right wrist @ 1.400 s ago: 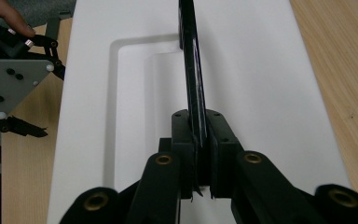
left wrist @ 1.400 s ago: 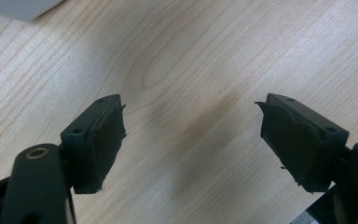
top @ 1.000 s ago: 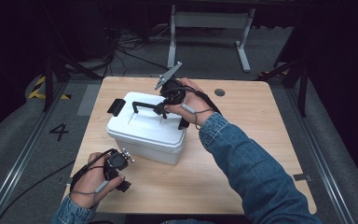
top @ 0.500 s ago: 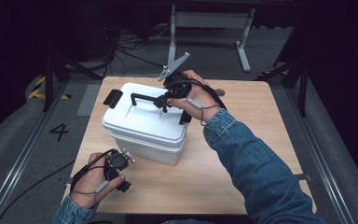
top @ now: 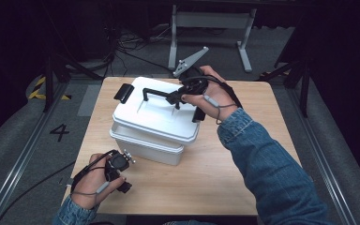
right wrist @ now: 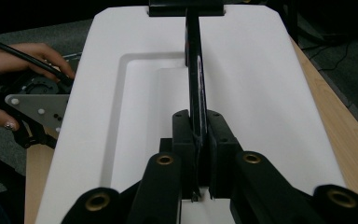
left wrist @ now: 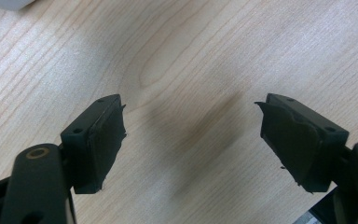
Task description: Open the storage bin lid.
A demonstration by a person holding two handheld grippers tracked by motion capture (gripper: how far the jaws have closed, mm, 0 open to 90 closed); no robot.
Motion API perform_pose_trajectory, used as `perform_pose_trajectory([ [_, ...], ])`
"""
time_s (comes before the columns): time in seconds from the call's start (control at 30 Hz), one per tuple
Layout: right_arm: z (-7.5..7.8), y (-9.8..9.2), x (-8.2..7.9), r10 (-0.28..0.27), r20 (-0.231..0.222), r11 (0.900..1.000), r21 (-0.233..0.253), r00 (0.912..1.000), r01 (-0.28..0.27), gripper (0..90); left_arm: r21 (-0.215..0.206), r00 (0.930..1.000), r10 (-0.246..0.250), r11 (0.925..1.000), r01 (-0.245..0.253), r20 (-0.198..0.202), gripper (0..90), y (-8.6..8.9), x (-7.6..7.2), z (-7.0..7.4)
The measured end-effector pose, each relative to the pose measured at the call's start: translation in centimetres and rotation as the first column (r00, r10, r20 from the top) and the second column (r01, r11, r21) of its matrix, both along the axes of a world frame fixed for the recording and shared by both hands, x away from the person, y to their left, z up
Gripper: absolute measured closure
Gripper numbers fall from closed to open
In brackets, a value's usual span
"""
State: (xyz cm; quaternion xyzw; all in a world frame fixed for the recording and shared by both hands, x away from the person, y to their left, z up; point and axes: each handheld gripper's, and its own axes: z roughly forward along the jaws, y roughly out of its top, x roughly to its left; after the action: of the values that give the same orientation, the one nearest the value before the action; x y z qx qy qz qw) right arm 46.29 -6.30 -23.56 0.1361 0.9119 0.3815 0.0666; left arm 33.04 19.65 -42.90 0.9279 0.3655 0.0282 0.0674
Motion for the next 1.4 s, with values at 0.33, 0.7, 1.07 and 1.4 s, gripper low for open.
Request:
perform_pose_trajectory([
  [0.33, 0.4, -4.6, -0.3, -0.061, 0.009, 0.998, 0.010, 0.9981, 0.061, 84.6, 0.011, 0.9999, 0.007, 0.9999, -0.007, -0.007, 22.6, -0.1, 0.0, -0.1],
  [0.7, 0.6, -9.1, -0.4, -0.131, 0.013, 0.991, 0.015, 0.9913, 0.130, 84.6, 0.016, 0.9999, 0.006, 0.9999, -0.006, -0.010, 22.5, -0.1, 0.1, -0.1],
  [1.07, -0.2, -13.8, -0.4, -0.205, 0.012, 0.979, 0.000, 0.9786, 0.205, 84.6, 0.011, 0.9999, 0.006, 0.9999, -0.006, -0.012, 22.5, -0.1, 0.1, -0.1],
  [1.4, -1.4, -17.5, 0.2, -0.296, -0.008, 0.955, -0.021, 0.9552, 0.296, 84.5, 0.005, 1.0000, 0.000, 1.0000, 0.000, 0.005, 21.6, -0.1, 0.2, -0.3],
])
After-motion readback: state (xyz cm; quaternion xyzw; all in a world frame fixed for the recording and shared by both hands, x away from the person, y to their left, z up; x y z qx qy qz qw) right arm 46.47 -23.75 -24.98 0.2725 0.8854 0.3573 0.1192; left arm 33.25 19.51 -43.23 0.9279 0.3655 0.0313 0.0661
